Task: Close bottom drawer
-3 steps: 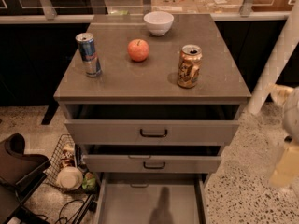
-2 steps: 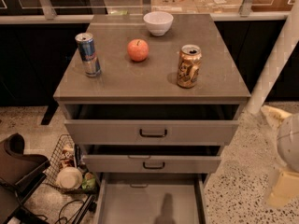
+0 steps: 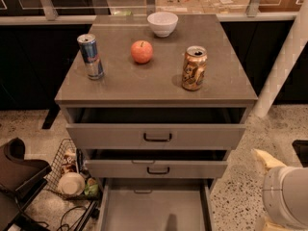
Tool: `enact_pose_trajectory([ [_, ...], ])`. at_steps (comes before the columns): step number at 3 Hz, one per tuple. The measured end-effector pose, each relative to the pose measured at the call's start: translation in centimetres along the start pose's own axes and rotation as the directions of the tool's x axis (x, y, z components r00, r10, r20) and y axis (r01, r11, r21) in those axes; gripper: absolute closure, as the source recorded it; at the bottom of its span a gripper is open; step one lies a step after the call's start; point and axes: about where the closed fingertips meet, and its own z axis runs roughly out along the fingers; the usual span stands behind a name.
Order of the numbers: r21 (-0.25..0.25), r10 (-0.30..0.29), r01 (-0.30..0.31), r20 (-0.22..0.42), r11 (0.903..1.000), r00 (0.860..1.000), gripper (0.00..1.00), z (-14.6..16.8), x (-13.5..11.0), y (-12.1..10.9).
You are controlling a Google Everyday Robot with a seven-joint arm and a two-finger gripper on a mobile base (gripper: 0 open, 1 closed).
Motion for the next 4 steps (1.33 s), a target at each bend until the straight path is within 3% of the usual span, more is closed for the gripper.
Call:
enact_pose_trajectory([
  [1, 0.000, 0.000, 0.000, 0.000, 1.0000, 1.000, 0.00, 0.0, 0.0, 0.0],
  [2, 0.035, -0.020, 0.019, 0.015, 0.9992, 1.000, 0.00, 0.7, -0.3, -0.1],
  [3, 0.057, -0.026, 0.025, 0.012, 0.9981, 1.000, 0.00, 4.2, 2.1, 1.0],
  [4, 0.024, -0.030, 0.031, -0.015, 0.9992, 0.999, 0.00, 8.3, 5.1, 2.8],
])
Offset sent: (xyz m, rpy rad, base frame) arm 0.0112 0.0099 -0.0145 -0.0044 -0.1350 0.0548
